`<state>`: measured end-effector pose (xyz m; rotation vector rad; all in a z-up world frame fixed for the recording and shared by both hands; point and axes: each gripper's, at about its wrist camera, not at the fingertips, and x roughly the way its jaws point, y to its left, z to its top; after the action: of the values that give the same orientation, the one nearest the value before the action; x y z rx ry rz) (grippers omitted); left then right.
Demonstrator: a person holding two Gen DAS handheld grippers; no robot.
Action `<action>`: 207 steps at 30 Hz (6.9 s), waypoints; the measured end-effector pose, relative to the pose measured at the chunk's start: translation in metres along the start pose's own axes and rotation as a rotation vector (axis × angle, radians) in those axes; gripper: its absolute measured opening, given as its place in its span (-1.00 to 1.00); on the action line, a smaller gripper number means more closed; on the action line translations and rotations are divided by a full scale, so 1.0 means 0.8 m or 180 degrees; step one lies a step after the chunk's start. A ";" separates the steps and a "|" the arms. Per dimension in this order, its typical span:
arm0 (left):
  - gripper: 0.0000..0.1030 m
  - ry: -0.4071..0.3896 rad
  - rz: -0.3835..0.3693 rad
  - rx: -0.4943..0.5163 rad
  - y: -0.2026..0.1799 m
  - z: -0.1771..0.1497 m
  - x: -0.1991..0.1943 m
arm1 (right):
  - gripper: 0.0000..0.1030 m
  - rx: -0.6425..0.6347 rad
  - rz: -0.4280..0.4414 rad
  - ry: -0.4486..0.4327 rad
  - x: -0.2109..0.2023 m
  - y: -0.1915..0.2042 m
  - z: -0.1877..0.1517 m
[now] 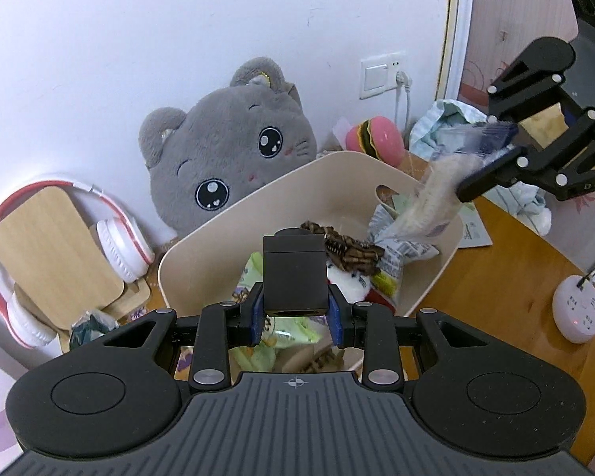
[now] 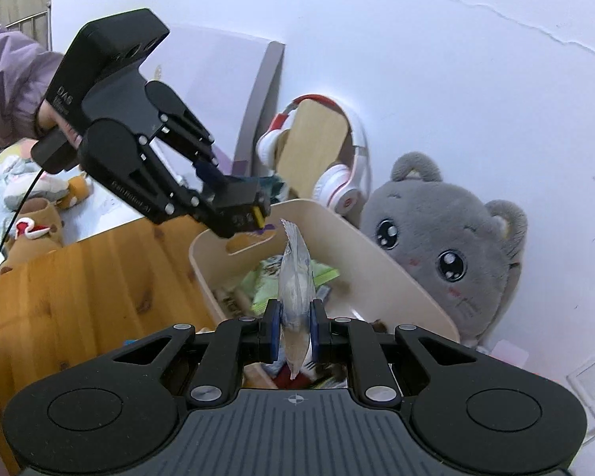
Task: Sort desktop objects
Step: 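Carry the cube and bread bag over the basket and open both grippers, then grasp the blue tissue pack with left gripper while right grasps the patterned box, then lift the tissue pack and patterned box over the basket and release both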
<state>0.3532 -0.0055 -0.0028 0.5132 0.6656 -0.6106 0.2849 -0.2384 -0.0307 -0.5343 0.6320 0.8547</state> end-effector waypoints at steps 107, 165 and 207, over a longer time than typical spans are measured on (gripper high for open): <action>0.21 0.1177 -0.0159 -0.1027 -0.075 -0.193 0.081 | 0.96 0.1395 0.0055 0.0401 0.151 0.208 -0.152; -0.09 0.1129 0.0151 -0.0994 -0.052 -0.188 0.034 | 0.24 0.1311 -0.0175 0.0311 0.095 0.178 -0.168; -0.09 0.0178 0.0348 -0.0758 -0.006 -0.044 -0.010 | 0.24 0.1319 -0.0914 -0.0595 0.004 0.022 -0.083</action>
<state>0.3308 0.0156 -0.0218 0.3428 0.7472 -0.4087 0.2533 -0.2706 -0.0822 -0.1598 0.5261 0.4762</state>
